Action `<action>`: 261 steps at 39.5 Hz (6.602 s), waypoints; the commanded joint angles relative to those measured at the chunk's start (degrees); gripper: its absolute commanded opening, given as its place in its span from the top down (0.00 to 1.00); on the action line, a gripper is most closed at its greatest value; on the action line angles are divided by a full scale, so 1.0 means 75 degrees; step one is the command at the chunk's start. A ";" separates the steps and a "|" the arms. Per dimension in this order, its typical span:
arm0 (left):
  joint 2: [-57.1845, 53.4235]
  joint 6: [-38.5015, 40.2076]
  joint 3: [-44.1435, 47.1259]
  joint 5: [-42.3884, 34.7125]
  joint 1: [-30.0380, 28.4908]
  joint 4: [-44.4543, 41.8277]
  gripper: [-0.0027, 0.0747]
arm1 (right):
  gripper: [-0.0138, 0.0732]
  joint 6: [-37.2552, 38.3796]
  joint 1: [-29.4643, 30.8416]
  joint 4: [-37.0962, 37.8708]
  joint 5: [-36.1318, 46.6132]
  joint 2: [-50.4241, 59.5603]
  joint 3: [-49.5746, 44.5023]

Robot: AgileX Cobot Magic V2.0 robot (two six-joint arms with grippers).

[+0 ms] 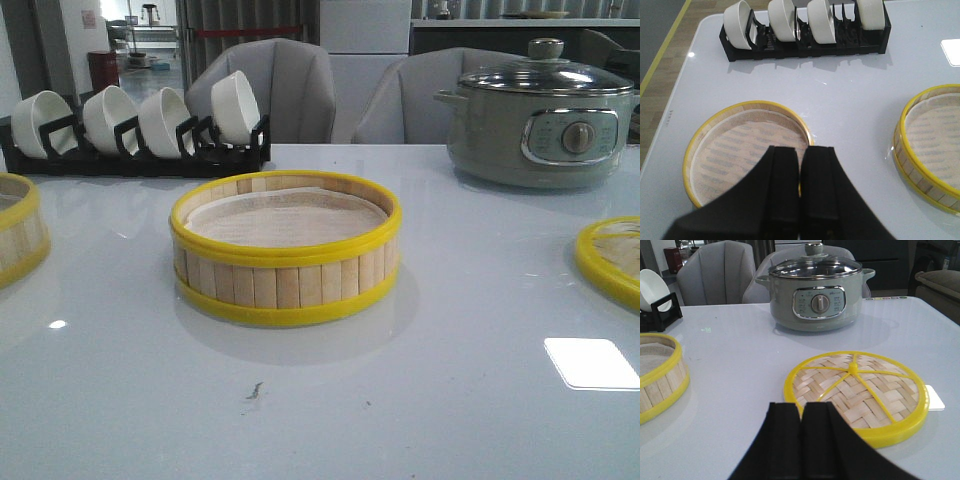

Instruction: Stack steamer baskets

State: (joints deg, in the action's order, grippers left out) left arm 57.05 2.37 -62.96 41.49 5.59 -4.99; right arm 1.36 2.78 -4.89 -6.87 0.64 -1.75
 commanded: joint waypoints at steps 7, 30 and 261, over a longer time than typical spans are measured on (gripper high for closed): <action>-0.0067 0.0007 -0.0294 -0.0693 0.0064 -0.0017 0.86 | 0.80 -0.0013 0.0031 0.0027 0.0648 0.0149 0.0117; -0.0067 0.0007 -0.0294 -0.0693 0.0064 -0.0017 0.86 | 0.80 0.0742 -0.0002 0.0027 0.0755 -0.0319 0.1257; 0.7567 -0.0045 -0.5338 0.0013 0.5227 0.0120 0.85 | 0.20 0.0273 -0.0002 0.0453 -0.2051 -0.7918 0.7008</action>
State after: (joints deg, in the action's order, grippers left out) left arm 117.53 2.17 -100.84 45.35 45.14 -2.85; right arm 3.85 2.78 -1.86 -26.74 -59.37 48.89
